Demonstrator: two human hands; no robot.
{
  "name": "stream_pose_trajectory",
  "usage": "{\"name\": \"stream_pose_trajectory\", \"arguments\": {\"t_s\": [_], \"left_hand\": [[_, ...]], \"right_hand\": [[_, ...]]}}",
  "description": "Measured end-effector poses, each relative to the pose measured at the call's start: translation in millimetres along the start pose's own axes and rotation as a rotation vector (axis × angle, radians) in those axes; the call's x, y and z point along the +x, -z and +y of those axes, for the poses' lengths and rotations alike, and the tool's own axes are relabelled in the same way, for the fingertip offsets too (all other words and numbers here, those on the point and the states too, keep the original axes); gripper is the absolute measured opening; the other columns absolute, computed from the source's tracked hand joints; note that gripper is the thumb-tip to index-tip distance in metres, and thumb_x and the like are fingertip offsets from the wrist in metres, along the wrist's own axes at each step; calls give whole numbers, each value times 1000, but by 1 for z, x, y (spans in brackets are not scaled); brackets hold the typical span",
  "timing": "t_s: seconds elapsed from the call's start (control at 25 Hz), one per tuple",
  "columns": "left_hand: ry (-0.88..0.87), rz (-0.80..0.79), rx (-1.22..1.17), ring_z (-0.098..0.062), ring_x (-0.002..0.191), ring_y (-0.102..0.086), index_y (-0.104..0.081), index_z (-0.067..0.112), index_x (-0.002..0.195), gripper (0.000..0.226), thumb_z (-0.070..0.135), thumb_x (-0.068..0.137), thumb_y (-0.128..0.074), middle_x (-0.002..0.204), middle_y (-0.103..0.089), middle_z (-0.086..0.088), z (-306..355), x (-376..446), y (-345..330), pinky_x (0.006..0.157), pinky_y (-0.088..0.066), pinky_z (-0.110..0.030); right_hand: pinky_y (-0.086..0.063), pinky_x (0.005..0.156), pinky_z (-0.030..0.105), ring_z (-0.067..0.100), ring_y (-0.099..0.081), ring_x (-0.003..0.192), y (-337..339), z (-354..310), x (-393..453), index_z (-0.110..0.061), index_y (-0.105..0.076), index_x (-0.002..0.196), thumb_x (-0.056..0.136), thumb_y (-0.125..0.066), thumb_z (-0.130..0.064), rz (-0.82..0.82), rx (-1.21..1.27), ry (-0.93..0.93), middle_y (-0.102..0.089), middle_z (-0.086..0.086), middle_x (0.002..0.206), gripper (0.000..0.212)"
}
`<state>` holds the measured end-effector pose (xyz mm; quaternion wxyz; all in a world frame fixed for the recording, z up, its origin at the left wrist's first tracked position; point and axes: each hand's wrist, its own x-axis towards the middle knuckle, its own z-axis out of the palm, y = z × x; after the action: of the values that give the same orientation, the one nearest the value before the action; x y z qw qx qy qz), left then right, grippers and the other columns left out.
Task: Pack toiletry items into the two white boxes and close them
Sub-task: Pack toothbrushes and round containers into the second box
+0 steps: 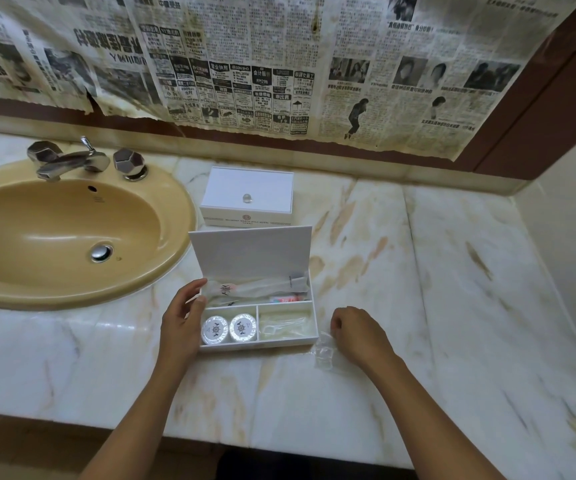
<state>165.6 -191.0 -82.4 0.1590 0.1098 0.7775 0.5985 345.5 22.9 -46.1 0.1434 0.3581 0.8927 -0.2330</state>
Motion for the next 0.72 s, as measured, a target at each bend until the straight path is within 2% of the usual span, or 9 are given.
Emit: {"name": "stream_pose_trajectory", "arguments": {"t_s": [0.12, 0.28, 0.4, 0.48, 0.56, 0.72], "left_hand": [[2, 0, -1, 18, 99, -55, -62, 26, 117, 29, 7, 99, -51, 123, -62, 1, 0, -1, 1, 80, -40, 0], [10, -10, -20, 16, 98, -56, -63, 31, 114, 30, 8, 99, -51, 122, -62, 1, 1, 0, 1, 79, -39, 1], [12, -18, -32, 14, 100, -57, -63, 35, 111, 32, 8, 99, -51, 121, -62, 2, 1, 1, 2, 79, -40, -1], [8, -21, -32, 15, 98, -56, -62, 31, 113, 30, 7, 99, -51, 120, -62, 2, 2, 0, 3, 79, -41, -1], [10, -24, -34, 16, 96, -56, -62, 27, 116, 29, 7, 99, -51, 120, -63, 3, 3, 0, 4, 78, -40, 0], [17, -35, -58, 10, 94, -58, -62, 33, 112, 31, 8, 98, -52, 117, -63, 9, 3, 0, 4, 77, -40, -1]], "right_hand": [[-31, 52, 23, 19, -47, 72, 11, -5, -2, -15, -49, 81, 83, -39, 2, 40, 31, -9, -58, 2, 85, 21], [-41, 58, 32, 24, -55, 71, 33, -20, -3, -14, -52, 87, 88, -39, -1, 156, 79, -5, -60, 4, 82, 19], [-45, 62, 32, 23, -57, 73, 46, -36, -5, -17, -53, 89, 95, -45, -9, 265, 138, 62, -61, 2, 82, 13], [-46, 64, 33, 20, -56, 73, 48, -49, -5, -19, -56, 89, 95, -49, -13, 319, 156, 130, -61, 1, 82, 11], [-45, 63, 31, 20, -56, 75, 42, -63, -5, -21, -58, 85, 91, -52, -12, 317, 149, 203, -60, 1, 81, 13], [-39, 64, 27, 20, -57, 82, 12, -83, -3, -18, -63, 84, 86, -53, -6, 177, 28, 300, -61, 0, 87, 16]]}}
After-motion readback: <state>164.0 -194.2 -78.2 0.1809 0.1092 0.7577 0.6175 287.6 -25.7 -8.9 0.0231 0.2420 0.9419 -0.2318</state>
